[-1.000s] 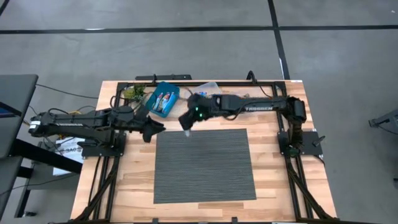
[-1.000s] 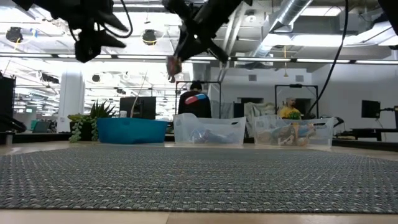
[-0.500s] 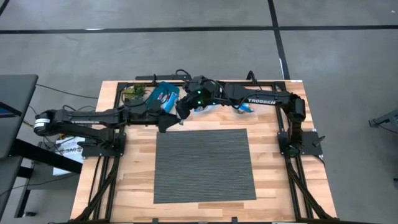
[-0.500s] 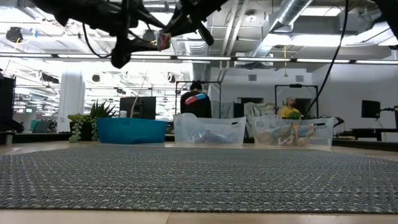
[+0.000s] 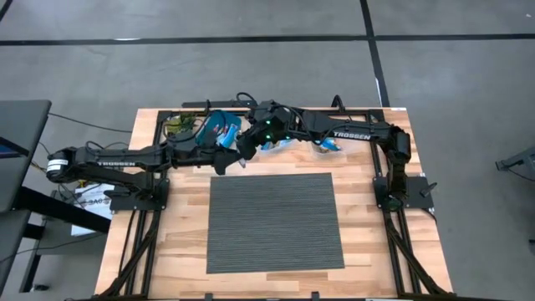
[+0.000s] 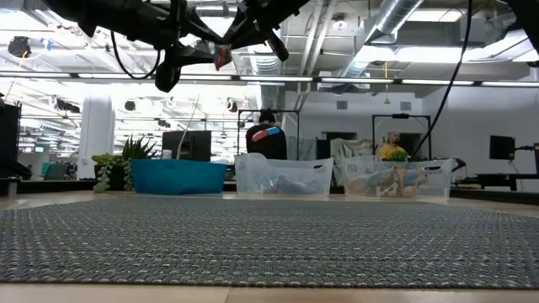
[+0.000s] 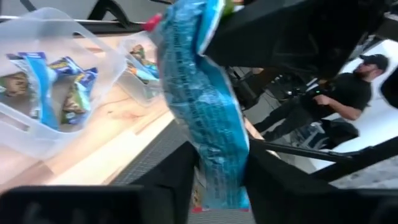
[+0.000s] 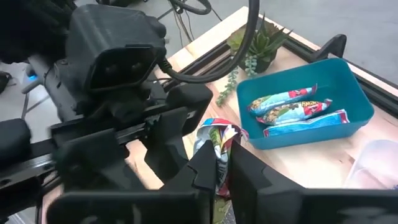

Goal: Pick and place Granola Bars by type
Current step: Put the red granola bar into the blue bin

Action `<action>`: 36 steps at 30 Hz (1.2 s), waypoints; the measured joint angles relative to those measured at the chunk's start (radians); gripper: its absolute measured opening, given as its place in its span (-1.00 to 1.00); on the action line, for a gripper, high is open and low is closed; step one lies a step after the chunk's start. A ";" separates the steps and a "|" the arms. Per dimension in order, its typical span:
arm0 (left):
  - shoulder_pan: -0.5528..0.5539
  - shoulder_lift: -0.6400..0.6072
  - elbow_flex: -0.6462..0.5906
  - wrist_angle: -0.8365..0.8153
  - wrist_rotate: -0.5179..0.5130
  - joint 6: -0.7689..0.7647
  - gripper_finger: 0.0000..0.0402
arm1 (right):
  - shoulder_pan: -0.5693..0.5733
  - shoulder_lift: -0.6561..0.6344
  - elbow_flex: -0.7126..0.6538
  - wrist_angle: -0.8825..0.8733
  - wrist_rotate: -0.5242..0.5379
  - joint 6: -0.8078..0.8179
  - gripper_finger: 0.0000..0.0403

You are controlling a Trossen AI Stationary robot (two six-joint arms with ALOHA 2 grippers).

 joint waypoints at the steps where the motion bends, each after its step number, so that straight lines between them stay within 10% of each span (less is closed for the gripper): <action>1: 0.000 0.000 0.000 -0.007 -0.009 0.004 -0.49 | 0.000 -0.001 0.000 0.000 -0.005 -0.001 -0.91; 8: 0.001 -0.001 0.000 -0.078 -0.090 0.043 -0.94 | -0.017 -0.005 0.000 -0.004 -0.088 -0.024 -0.81; 23: 0.316 0.003 0.000 -0.438 -0.173 0.055 -0.95 | -0.039 -0.057 0.120 -0.389 -0.123 -0.301 -0.66; 36: 0.471 0.080 0.001 -0.437 -0.059 0.261 -0.65 | -0.008 -0.057 0.143 -0.479 -0.077 -0.361 -0.66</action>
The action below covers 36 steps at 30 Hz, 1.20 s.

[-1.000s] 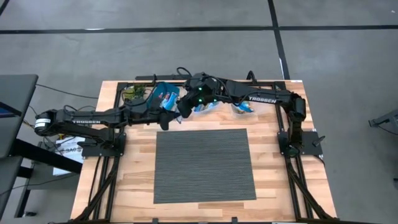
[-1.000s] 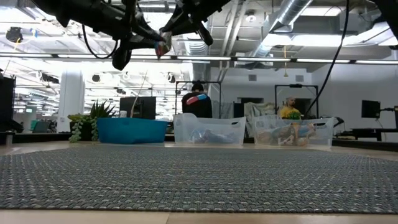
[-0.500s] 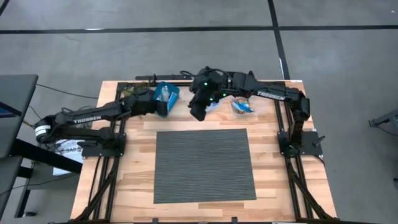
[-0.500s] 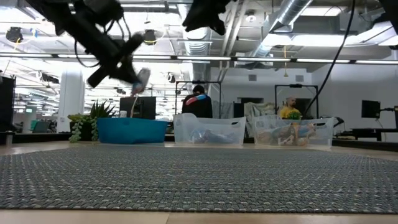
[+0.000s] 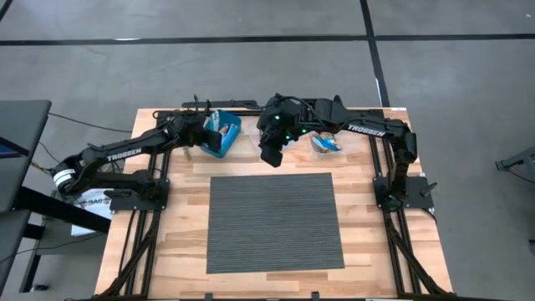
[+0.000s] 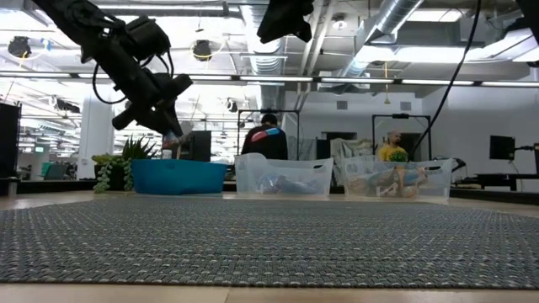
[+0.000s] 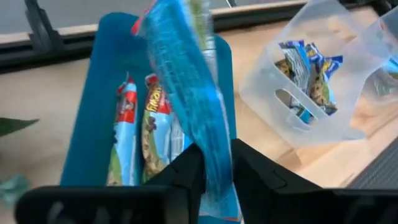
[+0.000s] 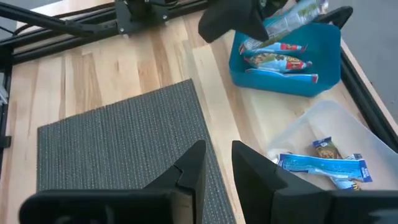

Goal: Pick and place Granola Bars by type
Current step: Put the red granola bar into the blue bin, then return to Home Position

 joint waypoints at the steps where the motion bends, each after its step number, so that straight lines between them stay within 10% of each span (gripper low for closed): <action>1: 0.000 0.008 0.000 0.002 0.007 0.000 -0.61 | 0.001 0.000 0.000 -0.001 0.003 -0.001 -0.66; 13: -0.001 0.029 0.000 0.068 0.090 -0.045 -0.23 | 0.026 -0.062 -0.078 -0.040 -0.182 -0.212 -0.66; 29: -0.034 0.008 0.001 0.191 0.191 -0.226 -0.25 | 0.027 -0.685 -0.883 0.503 -0.183 -0.027 -0.66; 36: -0.128 0.008 0.001 0.412 0.237 -0.105 -0.25 | 0.025 -0.839 -0.990 0.520 -0.182 0.150 -0.66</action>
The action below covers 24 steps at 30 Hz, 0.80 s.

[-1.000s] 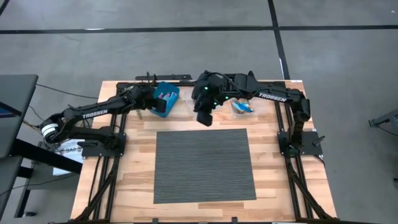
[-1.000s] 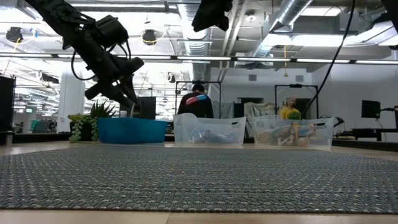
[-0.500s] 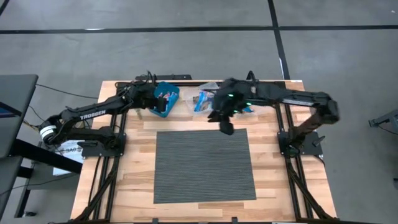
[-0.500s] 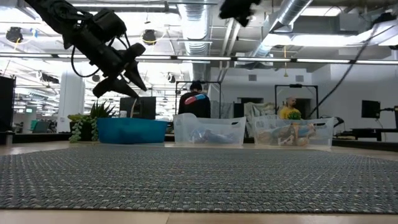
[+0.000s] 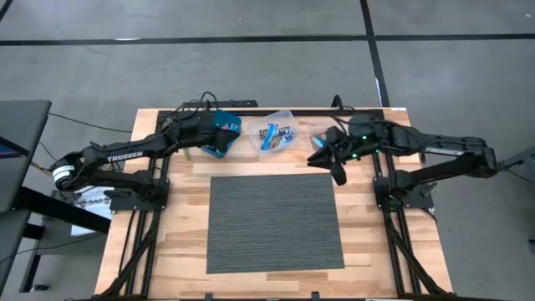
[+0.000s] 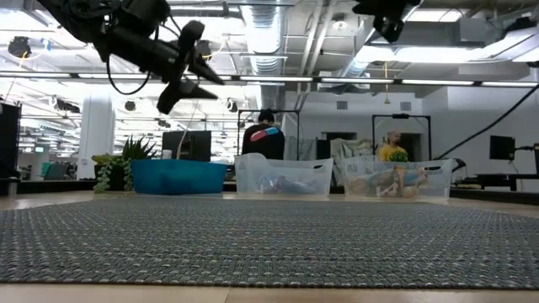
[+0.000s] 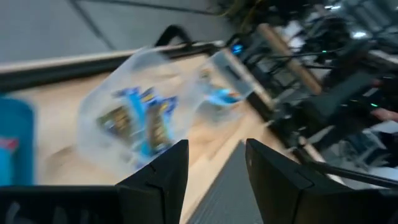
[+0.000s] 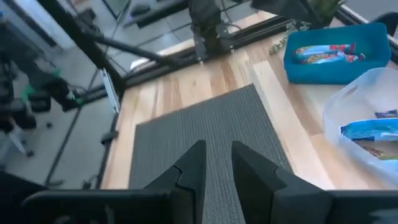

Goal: Pick and place Granola Bars by type
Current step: Return to Home Position

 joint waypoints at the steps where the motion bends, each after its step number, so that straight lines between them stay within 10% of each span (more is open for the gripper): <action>1: -0.007 0.000 0.000 0.023 0.004 0.005 -0.25 | -0.001 -0.005 0.000 0.003 0.005 0.020 -0.66; 8: -0.017 0.000 0.000 0.054 -0.047 -0.037 -0.25 | -0.037 0.018 -0.001 0.135 0.112 0.272 -0.66; 24: -0.394 0.000 -0.001 0.165 -0.127 0.154 -0.25 | 0.109 -0.227 -0.283 0.298 0.080 -0.051 -0.66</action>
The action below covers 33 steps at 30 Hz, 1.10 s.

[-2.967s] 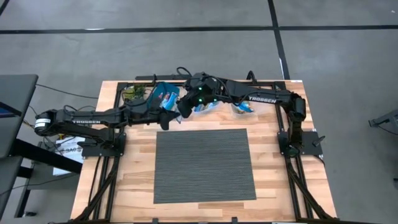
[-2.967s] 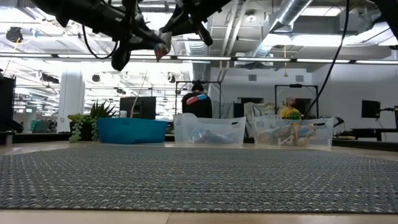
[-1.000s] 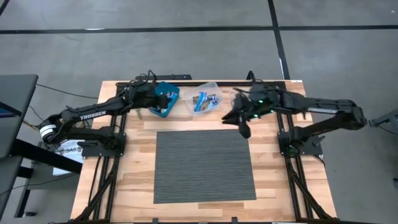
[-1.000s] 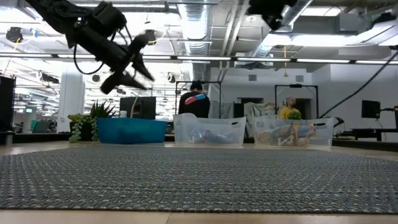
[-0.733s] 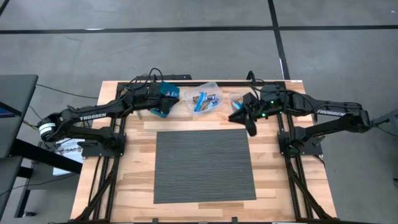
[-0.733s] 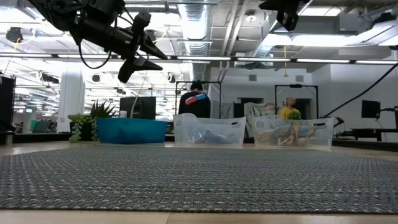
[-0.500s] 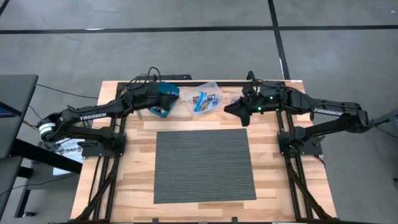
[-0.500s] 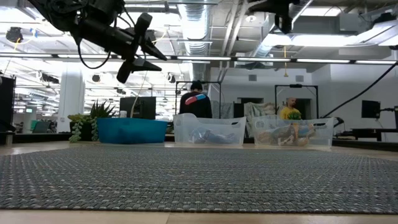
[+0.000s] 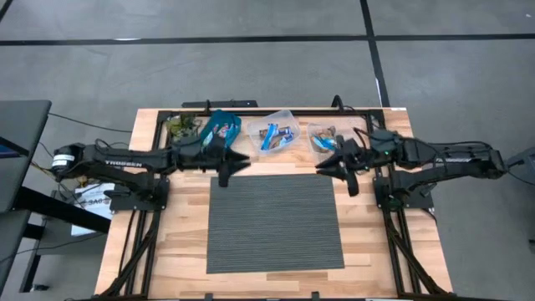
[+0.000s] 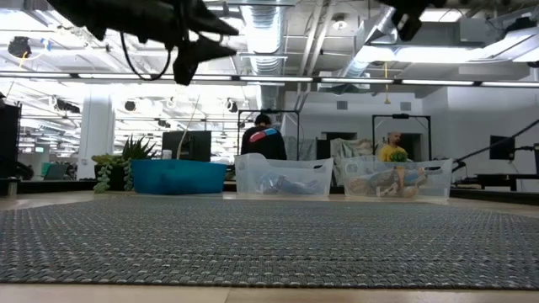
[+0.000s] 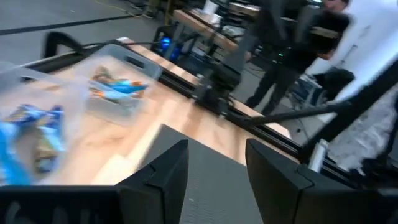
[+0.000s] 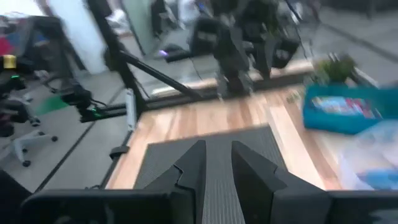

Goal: Pick and place Granola Bars by type
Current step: Return to Home Position

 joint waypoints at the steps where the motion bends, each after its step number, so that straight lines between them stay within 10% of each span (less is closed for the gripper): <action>1: -0.032 0.000 0.000 0.003 -0.023 0.000 -0.25 | 0.011 -0.023 -0.033 0.036 0.000 -0.017 -0.66; 8: -0.169 0.000 0.027 -0.047 -0.198 0.000 -0.25 | 0.059 -0.187 -0.225 0.180 0.000 -0.056 -0.66; 17: -0.182 0.000 0.210 -0.397 -0.159 0.055 -0.25 | 0.074 -0.411 -0.387 0.235 -0.004 -0.101 -0.66; 33: -0.181 0.000 0.229 -0.340 -0.162 0.048 -0.25 | 0.073 -0.703 -0.697 0.565 -0.028 -0.127 -0.66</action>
